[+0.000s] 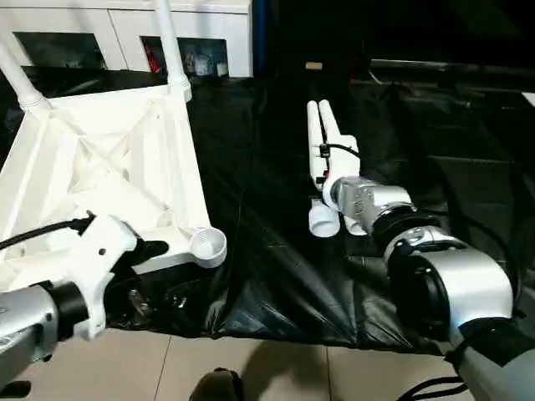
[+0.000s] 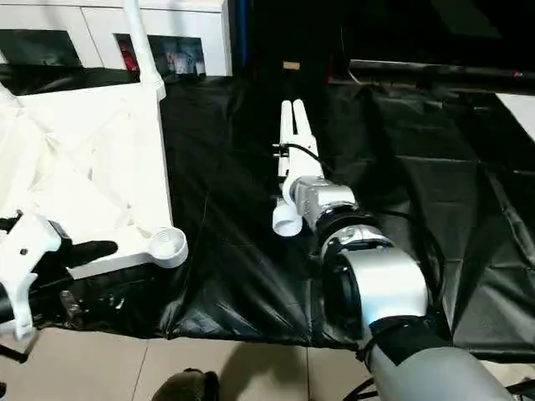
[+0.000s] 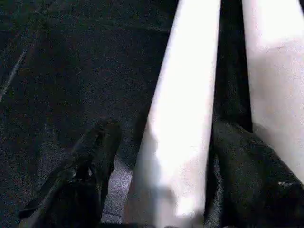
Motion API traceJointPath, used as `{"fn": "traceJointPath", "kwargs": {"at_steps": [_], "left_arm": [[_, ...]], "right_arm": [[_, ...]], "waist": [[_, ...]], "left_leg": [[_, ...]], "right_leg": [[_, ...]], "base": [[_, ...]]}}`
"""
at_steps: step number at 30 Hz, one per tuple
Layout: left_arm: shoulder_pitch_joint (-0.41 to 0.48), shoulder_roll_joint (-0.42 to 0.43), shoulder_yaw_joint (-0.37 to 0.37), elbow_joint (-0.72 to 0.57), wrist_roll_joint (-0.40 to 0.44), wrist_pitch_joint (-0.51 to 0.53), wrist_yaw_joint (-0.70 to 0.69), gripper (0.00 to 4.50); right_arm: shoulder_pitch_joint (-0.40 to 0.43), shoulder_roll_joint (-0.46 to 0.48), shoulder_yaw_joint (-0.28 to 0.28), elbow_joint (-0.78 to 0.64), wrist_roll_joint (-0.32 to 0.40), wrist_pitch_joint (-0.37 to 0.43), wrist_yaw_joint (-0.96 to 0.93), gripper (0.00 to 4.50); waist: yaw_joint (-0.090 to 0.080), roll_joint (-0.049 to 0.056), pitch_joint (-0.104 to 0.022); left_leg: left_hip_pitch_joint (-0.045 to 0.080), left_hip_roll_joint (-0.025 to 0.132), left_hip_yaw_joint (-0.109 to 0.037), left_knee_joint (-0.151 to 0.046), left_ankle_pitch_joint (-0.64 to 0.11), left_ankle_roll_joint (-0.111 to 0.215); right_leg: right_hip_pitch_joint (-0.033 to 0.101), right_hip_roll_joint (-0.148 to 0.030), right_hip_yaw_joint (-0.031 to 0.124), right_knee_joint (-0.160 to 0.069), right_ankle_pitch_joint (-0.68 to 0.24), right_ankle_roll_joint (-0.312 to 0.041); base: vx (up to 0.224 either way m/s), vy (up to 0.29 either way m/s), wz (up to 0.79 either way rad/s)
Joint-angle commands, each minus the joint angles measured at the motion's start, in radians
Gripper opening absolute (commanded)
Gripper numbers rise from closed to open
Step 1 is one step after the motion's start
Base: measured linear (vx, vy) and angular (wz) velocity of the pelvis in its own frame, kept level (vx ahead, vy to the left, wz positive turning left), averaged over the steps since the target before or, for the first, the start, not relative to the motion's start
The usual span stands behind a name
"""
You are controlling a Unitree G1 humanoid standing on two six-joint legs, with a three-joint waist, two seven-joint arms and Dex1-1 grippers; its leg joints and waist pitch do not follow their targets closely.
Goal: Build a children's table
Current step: Pick table leg
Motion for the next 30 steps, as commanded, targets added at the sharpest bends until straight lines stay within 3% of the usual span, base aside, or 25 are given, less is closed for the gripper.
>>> {"fn": "traceJointPath", "kwargs": {"at_steps": [1,12,16,17,19,22,24,25,26,27,28,29,30], "left_arm": [[0.006,0.021,0.021,-0.001,-0.012,0.002,-0.011,4.5],[0.005,0.031,0.017,-0.001,-0.026,0.005,-0.008,4.5],[-0.024,0.005,-0.025,0.03,0.047,-0.056,0.063,4.5],[-0.065,-0.023,-0.075,0.071,0.105,-0.086,0.119,4.5],[-0.089,-0.038,-0.099,0.095,0.132,-0.099,0.144,4.5],[-0.174,-0.121,-0.155,0.17,0.175,-0.137,0.217,4.5],[-0.219,-0.165,-0.193,0.216,0.185,-0.149,0.24,4.5],[-0.241,-0.188,-0.21,0.242,0.191,-0.16,0.252,4.5],[-0.27,-0.222,-0.226,0.281,0.205,-0.182,0.27,4.5],[-0.297,-0.255,-0.236,0.317,0.217,-0.205,0.289,4.5],[-0.338,-0.297,-0.248,0.373,0.232,-0.226,0.315,4.5],[-0.361,-0.32,-0.254,0.406,0.24,-0.237,0.329,4.5],[-0.407,-0.36,-0.262,0.47,0.254,-0.256,0.352,4.5]], "right_arm": [[-0.014,-0.008,-0.007,0.019,-0.005,0.04,0.014,3.1],[-0.01,-0.02,-0.025,0.019,-0.005,0.064,0.007,2.2],[-0.007,-0.018,-0.073,0.013,0.026,0.029,-0.027,1.95],[-0.009,-0.016,-0.09,0.009,0.041,0.018,-0.021,1.92],[-0.011,-0.015,-0.097,0.008,0.047,0.015,-0.017,1.87],[-0.012,-0.009,-0.117,-0.001,0.066,-0.019,0.019,1.84],[-0.012,-0.006,-0.128,-0.007,0.077,-0.033,0.047,1.83],[-0.012,-0.005,-0.132,-0.011,0.082,-0.04,0.059,1.83],[-0.011,-0.006,-0.14,-0.015,0.088,-0.052,0.072,1.83],[-0.01,-0.008,-0.15,-0.02,0.098,-0.064,0.08,1.83],[-0.009,-0.01,-0.173,-0.032,0.126,-0.085,0.107,1.83],[-0.008,-0.012,-0.187,-0.039,0.144,-0.098,0.124,1.83],[0.001,-0.013,-0.213,-0.063,0.177,-0.138,0.164,1.83]], "waist": [[0.003,0.018,-0.049],[0.006,0.012,-0.046],[0.009,0.009,-0.05],[0.009,0.008,-0.057],[0.016,0.012,-0.063],[0.017,0.016,-0.088],[0.02,0.018,-0.088],[0.018,0.038,-0.089],[0.016,0.027,-0.089],[0.018,0.03,-0.093],[0.016,0.045,-0.093],[0.013,0.038,-0.091],[0.011,0.029,-0.093]], "left_leg": [[0.044,0.061,-0.037,-0.094,-0.431,-0.123],[0.047,0.064,-0.038,-0.098,-0.458,-0.13],[0.047,0.065,-0.037,-0.098,-0.43,-0.129],[0.049,0.066,-0.036,-0.096,-0.424,-0.128],[0.054,0.066,-0.033,-0.092,-0.396,-0.131],[0.048,0.062,-0.029,-0.078,-0.267,-0.129],[0.048,0.059,-0.026,-0.072,-0.24,-0.125],[0.045,0.057,-0.028,-0.072,-0.245,-0.131],[0.049,0.059,-0.024,-0.07,-0.259,-0.131],[0.045,0.058,-0.027,-0.068,-0.24,-0.127],[0.045,0.057,-0.026,-0.065,-0.25,-0.126],[0.05,0.058,-0.022,-0.066,-0.271,-0.126],[0.047,0.058,-0.024,-0.065,-0.269,-0.117]], "right_leg": [[0.007,-0.07,0.051,-0.079,-0.113,-0.137],[0.003,-0.079,0.057,-0.086,-0.191,-0.126],[0.006,-0.078,0.057,-0.086,-0.164,-0.11],[0.009,-0.078,0.057,-0.085,-0.155,-0.108],[0.009,-0.077,0.057,-0.083,-0.114,-0.101],[0.026,-0.07,0.047,-0.061,0.07,-0.119],[0.024,-0.069,0.045,-0.059,0.12,-0.13],[0.025,-0.067,0.043,-0.055,0.123,-0.13],[0.024,-0.065,0.044,-0.06,0.131,-0.133],[0.032,-0.069,0.043,-0.056,0.146,-0.142],[0.03,-0.068,0.043,-0.057,0.14,-0.144],[0.028,-0.066,0.044,-0.064,0.127,-0.141],[0.036,-0.07,0.045,-0.063,0.123,-0.148]], "base": [[0.0,0.0,0.0],[0.0,0.0,0.0],[0.0,0.0,0.0],[0.0,0.0,0.0],[0.0,0.0,0.0],[0.0,0.0,0.0],[0.0,0.0,0.0],[0.0,0.0,0.0],[0.0,0.0,0.0],[0.0,0.0,0.0],[0.0,0.0,0.0],[0.0,0.0,0.0],[0.0,0.0,0.0]]}}
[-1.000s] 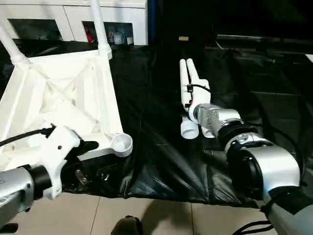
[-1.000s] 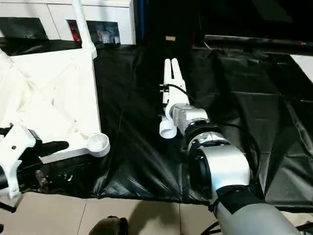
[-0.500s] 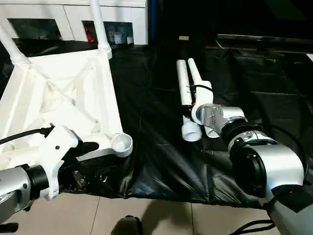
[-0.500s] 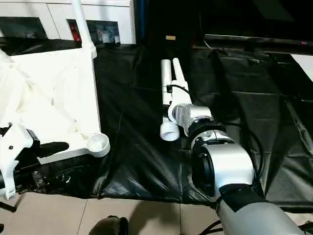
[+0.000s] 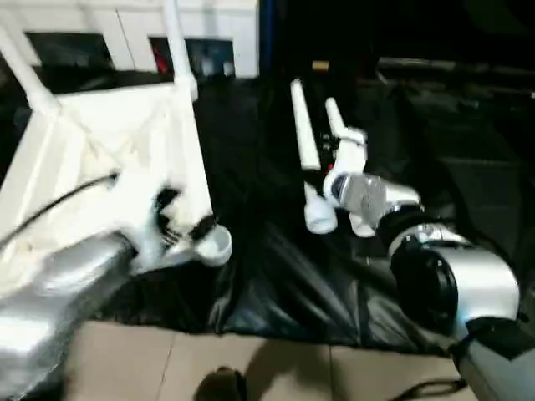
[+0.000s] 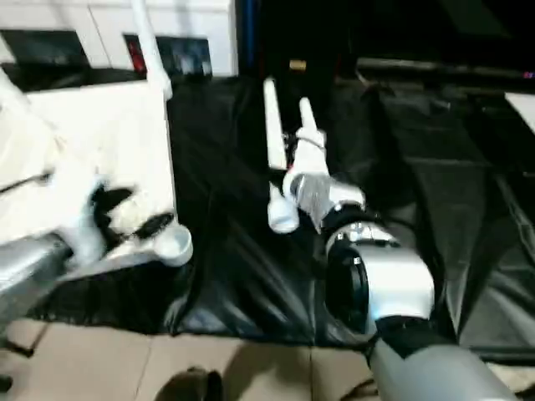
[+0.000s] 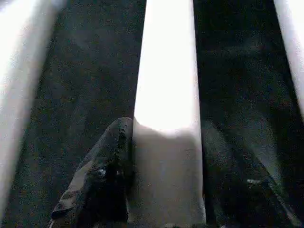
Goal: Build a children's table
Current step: Pick table leg
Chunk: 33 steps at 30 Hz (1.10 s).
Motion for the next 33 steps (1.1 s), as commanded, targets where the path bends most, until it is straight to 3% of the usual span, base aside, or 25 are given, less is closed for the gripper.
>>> {"fn": "traceJointPath", "kwargs": {"at_steps": [1,4,5,6,7,8,9,10,11,12,13,14,15,16,17,18,19,21,23,26,29,30,31,33], "left_arm": [[-0.04,-0.021,-0.016,0.072,0.03,-0.026,0.037,4.5],[-0.133,-0.093,-0.004,0.175,0.007,-0.064,0.041,4.5],[-0.161,-0.119,0.006,0.206,-0.007,-0.073,0.043,4.5],[-0.187,-0.144,0.019,0.236,-0.024,-0.074,0.046,4.5],[-0.211,-0.171,0.031,0.261,-0.045,-0.073,0.05,4.5],[-0.243,-0.209,0.049,0.29,-0.077,-0.071,0.054,4.5],[-0.279,-0.25,0.063,0.32,-0.116,-0.067,0.047,4.5],[-0.3,-0.27,0.068,0.338,-0.134,-0.064,0.038,4.5],[-0.304,-0.274,0.069,0.343,-0.138,-0.064,0.035,4.5],[-0.323,-0.29,0.07,0.364,-0.146,-0.064,0.031,4.5],[-0.345,-0.316,0.079,0.385,-0.172,-0.053,0.025,4.5],[-0.358,-0.332,0.084,0.397,-0.188,-0.046,0.022,4.5],[-0.36,-0.337,0.088,0.398,-0.196,-0.041,0.022,4.5],[-0.37,-0.354,0.1,0.404,-0.226,-0.02,0.021,4.5],[-0.376,-0.368,0.108,0.411,-0.249,-0.006,0.016,4.5],[-0.384,-0.39,0.119,0.425,-0.283,0.026,0.011,4.5],[-0.384,-0.39,0.119,0.425,-0.283,0.026,0.011,4.5],[-0.393,-0.411,0.129,0.454,-0.302,0.053,0.015,4.5],[-0.395,-0.416,0.134,0.459,-0.309,0.056,0.017,4.5],[-0.411,-0.447,0.179,0.466,-0.386,0.075,0.035,4.5],[-0.417,-0.461,0.196,0.459,-0.426,0.093,0.041,4.5],[-0.418,-0.464,0.197,0.455,-0.434,0.1,0.041,4.5],[-0.419,-0.465,0.192,0.454,-0.428,0.104,0.042,4.21],[-0.42,-0.464,0.183,0.453,-0.415,0.1,0.039,4.14]], "right_arm": [[0.006,-0.007,-0.042,-0.06,0.056,-0.058,0.051,1.83],[0.037,-0.012,-0.055,-0.121,0.086,-0.122,0.147,1.83],[0.051,-0.015,-0.049,-0.143,0.091,-0.119,0.186,1.83],[0.067,-0.018,-0.045,-0.167,0.098,-0.104,0.219,1.83],[0.083,-0.02,-0.047,-0.2,0.114,-0.081,0.258,1.83],[0.109,-0.022,-0.054,-0.256,0.144,-0.036,0.311,1.83],[0.162,-0.021,-0.04,-0.375,0.188,0.037,0.386,1.83],[0.2,-0.02,-0.019,-0.46,0.211,0.082,0.433,1.83],[0.208,-0.02,-0.014,-0.479,0.216,0.091,0.442,1.83],[0.245,-0.019,0.008,-0.557,0.237,0.135,0.476,1.83],[0.301,-0.022,0.043,-0.67,0.272,0.197,0.512,1.83],[0.334,-0.025,0.064,-0.734,0.294,0.232,0.53,1.83],[0.343,-0.026,0.069,-0.75,0.299,0.24,0.534,1.82],[0.375,-0.029,0.089,-0.808,0.316,0.268,0.545,1.82],[0.408,-0.034,0.109,-0.86,0.333,0.286,0.558,1.82],[0.479,-0.043,0.148,-0.97,0.376,0.33,0.58,1.82],[0.479,-0.043,0.148,-0.97,0.376,0.33,0.58,1.82],[0.569,-0.051,0.177,-1.116,0.423,0.407,0.612,1.82],[0.582,-0.052,0.181,-1.139,0.428,0.421,0.618,1.82],[0.634,-0.057,0.201,-1.233,0.444,0.479,0.624,1.82],[0.657,-0.064,0.221,-1.279,0.454,0.497,0.611,1.82],[0.665,-0.067,0.228,-1.294,0.461,0.503,0.603,1.82],[0.672,-0.07,0.235,-1.313,0.467,0.507,0.593,1.82],[0.676,-0.072,0.239,-1.325,0.474,0.513,0.588,1.82]], "waist": [[-0.009,0.019,-0.094],[-0.011,0.019,-0.096],[-0.013,0.028,-0.097],[-0.015,0.027,-0.098],[-0.018,0.029,-0.099],[-0.027,0.021,-0.094],[-0.023,0.021,-0.1],[-0.019,0.021,-0.1],[-0.02,0.019,-0.101],[-0.025,0.015,-0.101],[-0.027,0.019,-0.099],[-0.026,0.015,-0.1],[-0.025,0.015,-0.103],[-0.036,0.014,-0.1],[-0.035,0.014,-0.099],[-0.031,0.018,-0.095],[-0.03,0.016,-0.093],[-0.03,0.015,-0.095],[-0.033,0.015,-0.094],[-0.032,0.017,-0.091],[-0.03,0.026,-0.093],[-0.03,0.022,-0.093],[-0.03,0.023,-0.093],[-0.031,0.025,-0.095]], "left_leg": [[0.048,0.057,-0.024,-0.067,-0.266,-0.099],[0.047,0.059,-0.024,-0.062,-0.232,-0.077],[0.048,0.06,-0.025,-0.06,-0.23,-0.078],[0.048,0.059,-0.026,-0.06,-0.227,-0.073],[0.047,0.059,-0.027,-0.058,-0.216,-0.066],[0.046,0.057,-0.021,-0.059,-0.214,-0.055],[0.051,0.061,-0.023,-0.056,-0.203,-0.044],[0.046,0.06,-0.024,-0.054,-0.175,-0.025],[0.047,0.06,-0.024,-0.053,-0.162,-0.016],[0.042,0.057,-0.023,-0.053,-0.153,0.001],[0.043,0.057,-0.024,-0.052,-0.154,0.005],[0.044,0.06,-0.024,-0.052,-0.158,0.011],[0.045,0.061,-0.025,-0.051,-0.157,0.013],[0.035,0.058,-0.027,-0.055,-0.153,0.014],[0.036,0.057,-0.026,-0.054,-0.156,0.015],[0.044,0.06,-0.023,-0.052,-0.171,0.018],[0.044,0.062,-0.025,-0.054,-0.184,0.02],[0.042,0.06,-0.025,-0.055,-0.181,0.023],[0.04,0.062,-0.027,-0.058,-0.195,0.015],[0.042,0.064,-0.029,-0.061,-0.215,-0.003],[0.046,0.066,-0.03,-0.062,-0.232,-0.014],[0.046,0.066,-0.03,-0.064,-0.234,-0.019],[0.047,0.066,-0.031,-0.065,-0.237,-0.019],[0.047,0.066,-0.031,-0.066,-0.23,-0.022]], "right_leg": [[0.035,-0.071,0.046,-0.066,0.106,-0.147],[0.039,-0.072,0.042,-0.067,0.116,-0.166],[0.037,-0.073,0.042,-0.065,0.119,-0.17],[0.042,-0.07,0.041,-0.064,0.129,-0.182],[0.043,-0.07,0.039,-0.063,0.142,-0.192],[0.046,-0.064,0.041,-0.068,0.152,-0.195],[0.047,-0.067,0.041,-0.066,0.174,-0.204],[0.053,-0.066,0.037,-0.065,0.198,-0.207],[0.052,-0.065,0.038,-0.065,0.211,-0.203],[0.054,-0.067,0.036,-0.067,0.207,-0.21],[0.055,-0.068,0.037,-0.068,0.195,-0.21],[0.057,-0.072,0.039,-0.073,0.176,-0.203],[0.056,-0.073,0.039,-0.07,0.172,-0.208],[0.061,-0.076,0.037,-0.072,0.146,-0.217],[0.061,-0.076,0.036,-0.075,0.126,-0.217],[0.055,-0.076,0.04,-0.085,0.1,-0.214],[0.056,-0.077,0.041,-0.086,0.081,-0.212],[0.054,-0.078,0.042,-0.094,0.016,-0.205],[0.054,-0.079,0.042,-0.097,-0.033,-0.196],[0.049,-0.079,0.043,-0.1,-0.078,-0.191],[0.045,-0.078,0.043,-0.101,-0.091,-0.185],[0.045,-0.077,0.042,-0.102,-0.087,-0.179],[0.045,-0.077,0.042,-0.103,-0.084,-0.177],[0.045,-0.076,0.042,-0.104,-0.073,-0.168]], "base": [[0.0,0.0,0.0],[0.0,0.0,0.0],[0.0,0.0,0.0],[0.0,0.0,0.0],[0.0,0.0,0.0],[0.0,0.0,0.0],[0.0,0.0,0.0],[0.0,0.0,0.0],[0.0,0.0,0.0],[0.0,0.0,0.0],[0.0,0.0,0.0],[0.0,0.0,0.0],[0.0,0.0,0.0],[0.0,0.0,0.0],[0.0,0.0,0.0],[0.0,0.0,0.0],[0.0,0.0,0.0],[0.0,0.0,0.0],[0.0,0.0,0.0],[0.0,0.0,0.0],[0.0,0.0,0.0],[0.0,0.0,0.0],[0.0,0.0,0.0],[0.0,0.0,0.0]]}}
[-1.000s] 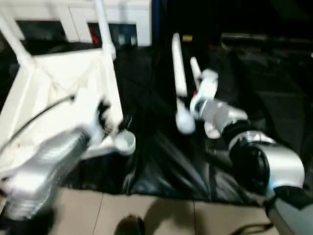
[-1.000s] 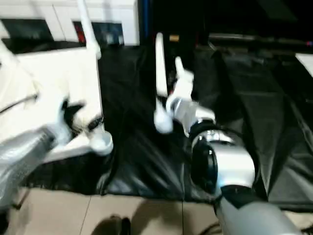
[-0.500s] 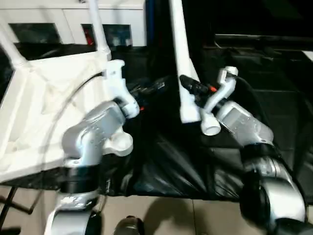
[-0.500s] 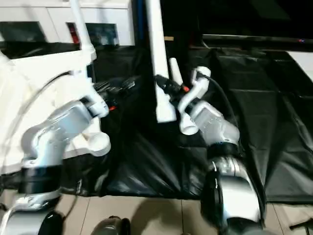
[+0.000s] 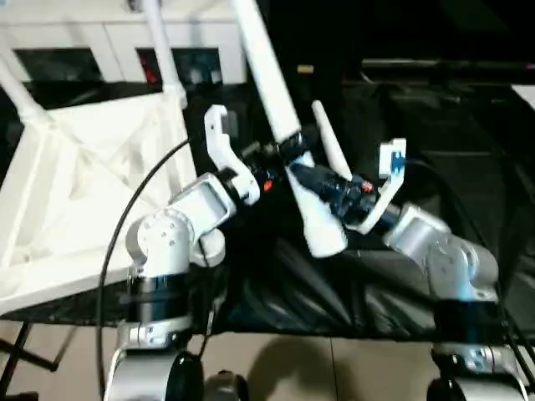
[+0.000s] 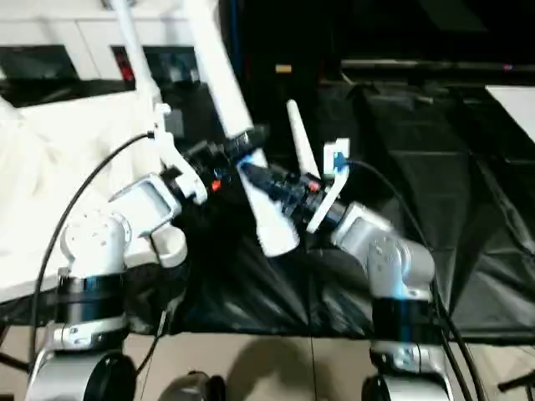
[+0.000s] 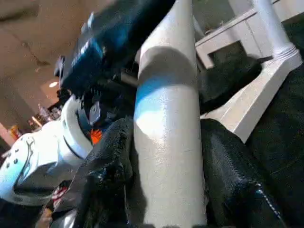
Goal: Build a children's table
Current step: Pick table leg
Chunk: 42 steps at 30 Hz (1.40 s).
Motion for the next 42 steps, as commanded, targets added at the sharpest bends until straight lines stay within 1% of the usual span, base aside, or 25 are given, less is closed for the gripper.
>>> {"fn": "traceJointPath", "kwargs": {"at_steps": [1,2,3,4,5,8,11,12,14,15,16,18,22,25,26,28,31,33,35,36,38,39,40,41,42], "left_arm": [[-0.013,0.001,-0.006,-0.008,0.009,0.01,0.01,4.14],[-0.016,0.0,-0.011,-0.007,0.02,-0.001,0.011,4.08],[-0.018,-0.003,-0.007,-0.008,0.014,-0.001,0.013,4.08],[-0.022,-0.009,0.0,-0.011,0.001,-0.004,0.015,3.78],[-0.024,-0.01,0.004,-0.012,-0.008,-0.005,0.017,3.7],[-0.017,-0.006,-0.004,-0.019,-0.015,-0.008,0.02,3.71],[-0.016,-0.007,-0.004,-0.018,-0.013,-0.013,0.02,3.31],[-0.016,-0.007,-0.004,-0.018,-0.012,-0.013,0.02,3.34],[-0.016,-0.011,-0.004,-0.013,-0.007,-0.025,0.019,3.11],[-0.017,-0.012,-0.004,-0.013,-0.005,-0.031,0.019,3.11],[-0.019,-0.013,-0.002,-0.012,-0.003,-0.037,0.021,2.87],[-0.022,-0.014,0.002,-0.012,-0.002,-0.045,0.022,2.82],[-0.025,-0.009,0.006,-0.01,-0.008,-0.049,0.024,2.4],[-0.027,-0.004,0.006,-0.007,-0.007,-0.054,0.024,2.18],[-0.028,0.001,0.002,-0.005,-0.002,-0.058,0.02,1.97],[-0.029,0.003,-0.001,-0.002,-0.001,-0.061,0.016,1.91],[-0.032,0.011,-0.016,0.0,0.014,-0.076,0.008,1.87],[-0.035,0.037,-0.076,-0.012,0.092,-0.114,0.009,1.86],[-0.037,0.046,-0.096,-0.015,0.119,-0.126,0.011,1.86],[-0.045,0.065,-0.136,-0.017,0.181,-0.153,0.026,1.86],[-0.055,0.076,-0.159,-0.018,0.217,-0.168,0.039,1.85],[-0.063,0.082,-0.171,-0.02,0.235,-0.174,0.046,1.85],[-0.081,0.097,-0.205,-0.023,0.282,-0.194,0.062,1.85],[-0.082,0.098,-0.208,-0.024,0.286,-0.196,0.065,1.85],[-0.095,0.102,-0.225,-0.023,0.313,-0.207,0.085,1.85]], "right_arm": [[0.003,-0.007,0.003,-0.037,0.027,0.011,-0.009,1.82],[0.006,-0.006,0.003,-0.05,0.031,0.021,-0.012,1.82],[0.007,-0.005,0.002,-0.056,0.031,0.026,-0.013,1.82],[0.008,-0.002,0.0,-0.063,0.031,0.035,-0.015,1.82],[0.008,-0.001,-0.001,-0.065,0.029,0.037,-0.018,1.82],[0.01,-0.005,0.005,-0.071,0.041,0.04,-0.033,1.82],[0.009,-0.006,0.005,-0.069,0.041,0.038,-0.035,1.82],[0.009,-0.006,0.006,-0.068,0.041,0.038,-0.035,1.82],[0.007,-0.009,0.006,-0.062,0.04,0.034,-0.04,1.82],[0.006,-0.009,0.007,-0.059,0.039,0.033,-0.041,1.82],[0.005,-0.009,0.007,-0.059,0.038,0.034,-0.042,1.82],[0.004,-0.009,0.01,-0.059,0.034,0.034,-0.042,1.82],[0.003,-0.013,0.013,-0.06,0.033,0.035,-0.044,1.82],[0.002,-0.016,0.014,-0.06,0.034,0.033,-0.044,1.82],[0.002,-0.018,0.015,-0.06,0.034,0.031,-0.045,1.82],[0.001,-0.019,0.016,-0.06,0.035,0.03,-0.047,1.82],[0.0,-0.023,0.024,-0.064,0.024,0.018,-0.053,1.82],[0.0,-0.029,0.032,-0.076,0.008,0.008,-0.066,1.82],[-0.001,-0.033,0.039,-0.08,-0.002,0.005,-0.071,2.52],[-0.002,-0.054,0.072,-0.092,-0.038,-0.002,-0.072,2.52],[-0.004,-0.068,0.102,-0.098,-0.073,-0.009,-0.08,2.72],[-0.005,-0.077,0.123,-0.1,-0.1,-0.013,-0.091,2.95],[-0.009,-0.096,0.181,-0.095,-0.171,-0.029,-0.12,2.95],[-0.009,-0.099,0.187,-0.094,-0.178,-0.032,-0.122,2.95],[-0.01,-0.116,0.241,-0.084,-0.238,-0.051,-0.137,2.97]], "waist": [[-0.001,0.0,-0.084],[-0.001,0.002,-0.084],[-0.002,-0.001,-0.083],[-0.001,0.0,-0.083],[-0.001,-0.002,-0.083],[0.0,-0.002,-0.084],[0.0,-0.002,-0.084],[0.0,-0.002,-0.084],[0.0,-0.002,-0.083],[-0.001,-0.005,-0.083],[0.0,-0.004,-0.084],[0.0,-0.004,-0.083],[0.001,-0.001,-0.085],[0.0,-0.003,-0.085],[0.0,0.0,-0.085],[0.0,0.0,-0.085],[0.0,0.0,-0.085],[0.001,0.001,-0.085],[0.0,0.002,-0.085],[0.0,0.004,-0.085],[-0.003,0.002,-0.084],[-0.002,0.002,-0.085],[-0.002,0.003,-0.086],[-0.004,0.002,-0.087],[-0.003,0.01,-0.087]], "left_leg": [[0.045,0.06,-0.032,-0.071,-0.233,-0.029],[0.046,0.061,-0.033,-0.072,-0.235,-0.031],[0.044,0.06,-0.033,-0.073,-0.234,-0.032],[0.045,0.06,-0.032,-0.073,-0.234,-0.035],[0.045,0.06,-0.032,-0.073,-0.233,-0.036],[0.043,0.058,-0.031,-0.071,-0.222,-0.033],[0.043,0.058,-0.031,-0.071,-0.221,-0.034],[0.043,0.058,-0.031,-0.071,-0.223,-0.034],[0.043,0.059,-0.031,-0.071,-0.226,-0.036],[0.044,0.059,-0.031,-0.072,-0.228,-0.037],[0.044,0.059,-0.032,-0.072,-0.225,-0.037],[0.043,0.059,-0.03,-0.071,-0.225,-0.037],[0.043,0.059,-0.032,-0.071,-0.218,-0.037],[0.043,0.058,-0.031,-0.07,-0.213,-0.036],[0.043,0.058,-0.031,-0.069,-0.213,-0.036],[0.044,0.058,-0.031,-0.07,-0.218,-0.037],[0.044,0.058,-0.032,-0.071,-0.223,-0.041],[0.045,0.059,-0.033,-0.071,-0.223,-0.041],[0.044,0.059,-0.032,-0.073,-0.226,-0.047],[0.048,0.062,-0.036,-0.075,-0.234,-0.058],[0.046,0.06,-0.035,-0.075,-0.233,-0.062],[0.045,0.059,-0.035,-0.073,-0.228,-0.066],[0.045,0.058,-0.035,-0.072,-0.219,-0.065],[0.044,0.058,-0.036,-0.071,-0.212,-0.07],[0.044,0.057,-0.037,-0.071,-0.217,-0.072]], "right_leg": [[0.039,-0.077,0.046,-0.091,-0.086,-0.162],[0.039,-0.078,0.045,-0.092,-0.085,-0.161],[0.039,-0.076,0.045,-0.092,-0.078,-0.158],[0.038,-0.077,0.046,-0.092,-0.074,-0.158],[0.039,-0.078,0.045,-0.092,-0.072,-0.159],[0.04,-0.08,0.046,-0.092,-0.062,-0.157],[0.04,-0.079,0.046,-0.092,-0.065,-0.155],[0.04,-0.079,0.046,-0.093,-0.068,-0.154],[0.04,-0.079,0.046,-0.093,-0.074,-0.153],[0.04,-0.079,0.046,-0.094,-0.079,-0.152],[0.04,-0.08,0.046,-0.093,-0.079,-0.152],[0.04,-0.08,0.047,-0.094,-0.078,-0.15],[0.041,-0.08,0.046,-0.092,-0.07,-0.147],[0.042,-0.079,0.046,-0.091,-0.055,-0.149],[0.041,-0.079,0.046,-0.091,-0.054,-0.15],[0.041,-0.079,0.046,-0.092,-0.058,-0.15],[0.042,-0.079,0.045,-0.092,-0.06,-0.148],[0.04,-0.078,0.046,-0.094,-0.062,-0.136],[0.041,-0.078,0.046,-0.092,-0.063,-0.132],[0.039,-0.074,0.046,-0.094,-0.069,-0.112],[0.041,-0.076,0.047,-0.092,-0.061,-0.109],[0.042,-0.077,0.047,-0.093,-0.056,-0.107],[0.042,-0.077,0.046,-0.091,-0.047,-0.111],[0.043,-0.074,0.046,-0.088,-0.036,-0.106],[0.041,-0.076,0.046,-0.088,-0.039,-0.106]], "base": [[0.0,0.0,0.0],[0.0,0.0,0.0],[0.0,0.0,0.0],[0.0,0.0,0.0],[0.0,0.0,0.0],[0.0,0.0,0.0],[0.0,0.0,0.0],[0.0,0.0,0.0],[0.0,0.0,0.0],[0.0,0.0,0.0],[0.0,0.0,0.0],[0.0,0.0,0.0],[0.0,0.0,0.0],[0.0,0.0,0.0],[0.0,0.0,0.0],[0.0,0.0,0.0],[0.0,0.0,0.0],[0.0,0.0,0.0],[0.0,0.0,0.0],[0.0,0.0,0.0],[0.0,0.0,0.0],[0.0,0.0,0.0],[0.0,0.0,0.0],[0.0,0.0,0.0],[0.0,0.0,0.0]]}}
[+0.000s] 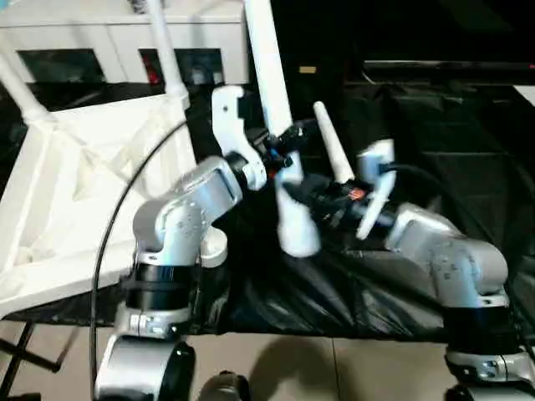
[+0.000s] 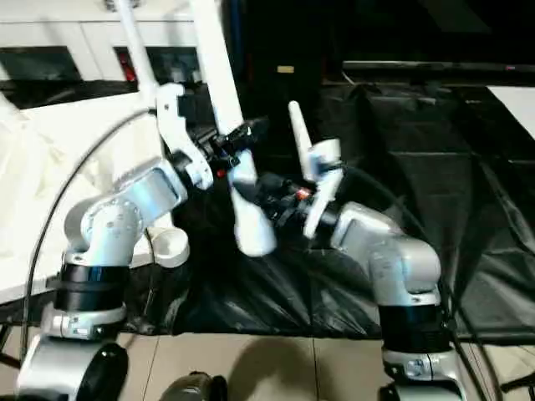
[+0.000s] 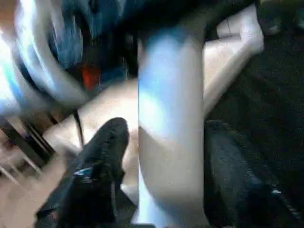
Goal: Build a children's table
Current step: Pick table leg
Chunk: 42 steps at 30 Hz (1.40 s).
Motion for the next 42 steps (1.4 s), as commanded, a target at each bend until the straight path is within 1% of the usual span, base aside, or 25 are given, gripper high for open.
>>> {"fn": "traceJointPath", "kwargs": {"at_steps": [1,4,5,9,11,12,14,16,17,18,22,26,27,28,29,30,31,33,34,35,36,37,40,41,42], "left_arm": [[-0.035,0.009,-0.032,-0.022,0.048,-0.029,0.026,1.85],[-0.043,0.016,-0.059,-0.024,0.074,-0.038,0.023,1.85],[-0.044,0.015,-0.064,-0.026,0.077,-0.04,0.02,1.85],[-0.039,0.011,-0.083,-0.032,0.104,-0.049,0.014,1.85],[-0.037,0.016,-0.094,-0.032,0.119,-0.056,0.013,1.85],[-0.036,0.017,-0.095,-0.032,0.121,-0.057,0.013,1.85],[-0.035,0.021,-0.1,-0.031,0.131,-0.063,0.015,1.85],[-0.034,0.022,-0.1,-0.029,0.136,-0.066,0.015,1.85],[-0.034,0.022,-0.1,-0.029,0.136,-0.066,0.015,1.85],[-0.033,0.021,-0.1,-0.027,0.139,-0.068,0.014,1.85],[-0.034,0.025,-0.096,-0.014,0.158,-0.084,0.015,1.85],[-0.037,0.028,-0.091,-0.003,0.166,-0.095,0.019,1.85],[-0.04,0.033,-0.084,0.001,0.154,-0.069,0.017,2.41],[-0.038,0.038,-0.086,-0.001,0.151,-0.071,0.0,2.55],[-0.038,0.038,-0.085,-0.001,0.149,-0.072,-0.002,2.55],[-0.035,0.033,-0.075,-0.001,0.137,-0.077,-0.013,2.61],[-0.034,0.031,-0.051,0.001,0.105,-0.08,-0.042,2.83],[-0.03,0.037,-0.026,-0.001,0.053,-0.067,-0.1,2.92],[-0.028,0.044,-0.016,-0.005,0.026,-0.057,-0.132,3.07],[-0.032,0.042,0.016,-0.007,-0.034,-0.023,-0.162,3.07],[-0.04,0.044,0.059,-0.008,-0.121,0.026,-0.21,3.17],[-0.047,0.046,0.096,-0.006,-0.194,0.069,-0.249,3.34],[-0.045,0.091,0.094,-0.015,-0.273,0.133,-0.377,3.36],[-0.043,0.101,0.092,-0.018,-0.289,0.147,-0.405,3.36],[-0.041,0.114,0.099,-0.013,-0.333,0.181,-0.46,3.36]], "right_arm": [[-0.007,-0.016,0.087,-0.003,-0.088,-0.025,-0.027,2.98],[-0.008,-0.002,0.12,0.011,-0.115,-0.036,-0.054,2.98],[-0.01,0.006,0.124,0.015,-0.118,-0.038,-0.062,2.98],[-0.035,0.057,0.132,0.064,-0.163,-0.071,-0.136,2.98],[-0.05,0.084,0.117,0.087,-0.176,-0.098,-0.174,2.98],[-0.053,0.089,0.114,0.091,-0.177,-0.103,-0.18,2.64],[-0.06,0.099,0.105,0.096,-0.18,-0.114,-0.194,2.64],[-0.06,0.1,0.105,0.097,-0.184,-0.123,-0.194,2.33],[-0.06,0.1,0.105,0.097,-0.184,-0.123,-0.194,2.33],[-0.06,0.101,0.105,0.099,-0.185,-0.126,-0.193,2.17],[-0.058,0.104,0.109,0.105,-0.189,-0.145,-0.184,1.96],[-0.053,0.105,0.113,0.102,-0.184,-0.155,-0.173,1.91],[-0.046,0.103,0.114,0.095,-0.173,-0.166,-0.153,1.91],[-0.043,0.104,0.112,0.091,-0.164,-0.174,-0.139,1.91],[-0.043,0.104,0.111,0.09,-0.162,-0.176,-0.136,1.91],[-0.039,0.105,0.106,0.085,-0.145,-0.184,-0.115,1.91],[-0.033,0.106,0.093,0.076,-0.116,-0.193,-0.083,1.91],[-0.025,0.104,0.074,0.065,-0.081,-0.212,-0.038,1.91],[-0.023,0.103,0.065,0.063,-0.065,-0.224,-0.017,1.91],[-0.022,0.096,0.058,0.061,-0.049,-0.226,0.009,1.91],[-0.02,0.083,0.052,0.057,-0.025,-0.222,0.053,1.91],[-0.019,0.071,0.05,0.054,-0.004,-0.216,0.092,1.91],[-0.012,0.037,0.058,0.036,0.04,-0.19,0.193,1.91],[-0.01,0.028,0.062,0.031,0.048,-0.184,0.217,1.91],[-0.006,0.003,0.077,0.016,0.067,-0.165,0.272,1.91]], "waist": [[-0.004,0.002,-0.084],[-0.003,0.001,-0.084],[-0.004,0.003,-0.085],[-0.006,0.007,-0.085],[-0.007,0.009,-0.085],[-0.008,0.009,-0.085],[-0.01,0.01,-0.085],[-0.009,0.011,-0.086],[-0.01,0.011,-0.086],[-0.01,0.011,-0.087],[-0.012,0.013,-0.087],[-0.016,0.014,-0.087],[-0.018,0.016,-0.086],[-0.018,0.017,-0.086],[-0.019,0.015,-0.086],[-0.02,0.015,-0.086],[-0.021,0.02,-0.087],[-0.021,0.017,-0.087],[-0.018,0.023,-0.088],[-0.019,0.021,-0.088],[-0.02,0.017,-0.088],[-0.018,0.017,-0.089],[-0.017,0.021,-0.087],[-0.017,0.021,-0.087],[-0.018,0.018,-0.086]], "left_leg": [[0.045,0.057,-0.035,-0.069,-0.225,-0.076],[0.044,0.056,-0.034,-0.067,-0.228,-0.064],[0.044,0.056,-0.033,-0.065,-0.227,-0.055],[0.044,0.057,-0.034,-0.066,-0.24,-0.051],[0.044,0.057,-0.034,-0.067,-0.252,-0.05],[0.044,0.057,-0.034,-0.067,-0.255,-0.052],[0.044,0.057,-0.034,-0.067,-0.25,-0.051],[0.044,0.057,-0.034,-0.067,-0.244,-0.049],[0.043,0.057,-0.034,-0.067,-0.24,-0.048],[0.043,0.056,-0.034,-0.066,-0.232,-0.046],[0.043,0.056,-0.033,-0.066,-0.239,-0.042],[0.043,0.056,-0.034,-0.066,-0.24,-0.04],[0.042,0.055,-0.033,-0.065,-0.242,-0.038],[0.042,0.055,-0.033,-0.066,-0.247,-0.037],[0.042,0.054,-0.033,-0.065,-0.249,-0.035],[0.041,0.054,-0.033,-0.065,-0.245,-0.032],[0.042,0.055,-0.034,-0.065,-0.245,-0.03],[0.041,0.054,-0.032,-0.063,-0.24,-0.023],[0.041,0.053,-0.032,-0.061,-0.238,-0.018],[0.041,0.054,-0.031,-0.061,-0.238,-0.015],[0.039,0.052,-0.03,-0.06,-0.229,-0.009],[0.04,0.048,-0.027,-0.054,-0.221,0.0],[0.04,0.052,-0.028,-0.056,-0.214,0.025],[0.042,0.052,-0.028,-0.056,-0.219,0.026],[0.042,0.054,-0.027,-0.059,-0.228,0.024]], "right_leg": [[0.039,-0.076,0.046,-0.087,-0.049,-0.114],[0.039,-0.077,0.047,-0.085,-0.055,-0.132],[0.039,-0.077,0.047,-0.084,-0.054,-0.144],[0.035,-0.076,0.046,-0.083,-0.059,-0.166],[0.034,-0.077,0.046,-0.085,-0.074,-0.166],[0.035,-0.077,0.046,-0.084,-0.081,-0.164],[0.035,-0.076,0.046,-0.083,-0.072,-0.16],[0.036,-0.076,0.047,-0.083,-0.059,-0.155],[0.037,-0.075,0.047,-0.082,-0.051,-0.155],[0.038,-0.074,0.046,-0.08,-0.034,-0.156],[0.038,-0.075,0.046,-0.081,-0.035,-0.162],[0.038,-0.075,0.045,-0.081,-0.039,-0.166],[0.039,-0.075,0.046,-0.081,-0.037,-0.168],[0.038,-0.075,0.046,-0.082,-0.042,-0.168],[0.039,-0.075,0.045,-0.082,-0.046,-0.167],[0.04,-0.076,0.046,-0.082,-0.046,-0.168],[0.039,-0.076,0.045,-0.082,-0.045,-0.171],[0.041,-0.076,0.045,-0.08,-0.034,-0.185],[0.04,-0.078,0.044,-0.079,-0.031,-0.194],[0.04,-0.077,0.044,-0.079,-0.026,-0.195],[0.042,-0.075,0.042,-0.075,-0.01,-0.21],[0.042,-0.077,0.04,-0.071,-0.008,-0.232],[0.039,-0.071,0.041,-0.074,-0.031,-0.228],[0.039,-0.071,0.041,-0.074,-0.042,-0.227],[0.037,-0.07,0.042,-0.076,-0.056,-0.226]], "base": [[0.0,0.0,0.0],[0.0,0.0,0.0],[0.0,0.0,0.0],[0.0,0.0,0.0],[0.0,0.0,0.0],[0.0,0.0,0.0],[0.0,0.0,0.0],[0.0,0.0,0.0],[0.0,0.0,0.0],[0.0,0.0,0.0],[0.0,0.0,0.0],[0.0,0.0,0.0],[0.0,0.0,0.0],[0.0,0.0,0.0],[0.0,0.0,0.0],[0.0,0.0,0.0],[0.0,0.0,0.0],[0.0,0.0,0.0],[0.0,0.0,0.0],[0.0,0.0,0.0],[0.0,0.0,0.0],[0.0,0.0,0.0],[0.0,0.0,0.0],[0.0,0.0,0.0],[0.0,0.0,0.0]]}}
